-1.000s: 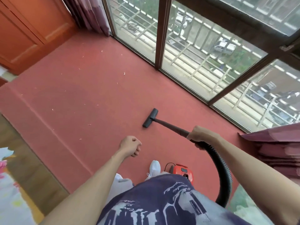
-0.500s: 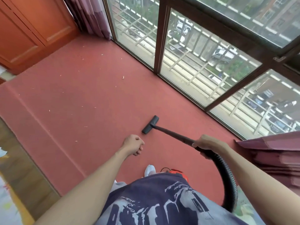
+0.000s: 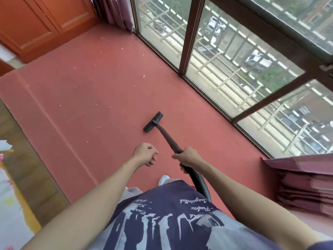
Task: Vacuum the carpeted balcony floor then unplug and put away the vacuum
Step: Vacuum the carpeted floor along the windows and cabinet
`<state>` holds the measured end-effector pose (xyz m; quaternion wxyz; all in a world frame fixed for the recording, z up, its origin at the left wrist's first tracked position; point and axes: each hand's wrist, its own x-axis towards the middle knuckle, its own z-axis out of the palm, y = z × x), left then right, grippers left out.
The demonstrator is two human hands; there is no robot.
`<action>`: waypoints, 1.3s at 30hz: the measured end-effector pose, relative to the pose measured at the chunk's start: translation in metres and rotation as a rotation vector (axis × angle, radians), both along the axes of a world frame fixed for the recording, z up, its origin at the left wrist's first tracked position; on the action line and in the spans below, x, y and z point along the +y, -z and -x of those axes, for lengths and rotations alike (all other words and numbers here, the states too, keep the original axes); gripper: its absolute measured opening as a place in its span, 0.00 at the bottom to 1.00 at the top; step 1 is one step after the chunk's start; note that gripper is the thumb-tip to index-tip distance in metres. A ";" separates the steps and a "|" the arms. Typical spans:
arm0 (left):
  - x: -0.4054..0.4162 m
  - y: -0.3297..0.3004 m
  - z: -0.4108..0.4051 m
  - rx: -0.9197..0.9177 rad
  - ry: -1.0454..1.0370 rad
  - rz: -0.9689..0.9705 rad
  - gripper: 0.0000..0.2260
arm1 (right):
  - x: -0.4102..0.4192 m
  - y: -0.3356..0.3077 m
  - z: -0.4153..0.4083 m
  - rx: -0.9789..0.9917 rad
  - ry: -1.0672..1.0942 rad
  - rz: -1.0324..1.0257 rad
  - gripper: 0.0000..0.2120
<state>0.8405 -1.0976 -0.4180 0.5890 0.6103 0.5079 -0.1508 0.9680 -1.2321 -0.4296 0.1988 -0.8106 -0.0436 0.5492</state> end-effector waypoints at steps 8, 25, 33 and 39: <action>0.011 0.006 0.091 0.082 -0.283 0.004 0.07 | 0.007 0.010 0.028 0.145 -0.016 0.061 0.11; 0.062 -0.012 0.255 -0.034 -0.483 0.052 0.07 | 0.112 -0.002 0.183 0.011 -0.214 0.016 0.16; 0.083 -0.005 0.355 -0.129 -0.738 0.127 0.07 | 0.149 -0.005 0.253 -0.055 -0.365 0.033 0.15; 0.078 0.007 0.403 -0.099 -0.869 0.179 0.06 | 0.180 -0.009 0.276 -0.041 -0.418 0.070 0.12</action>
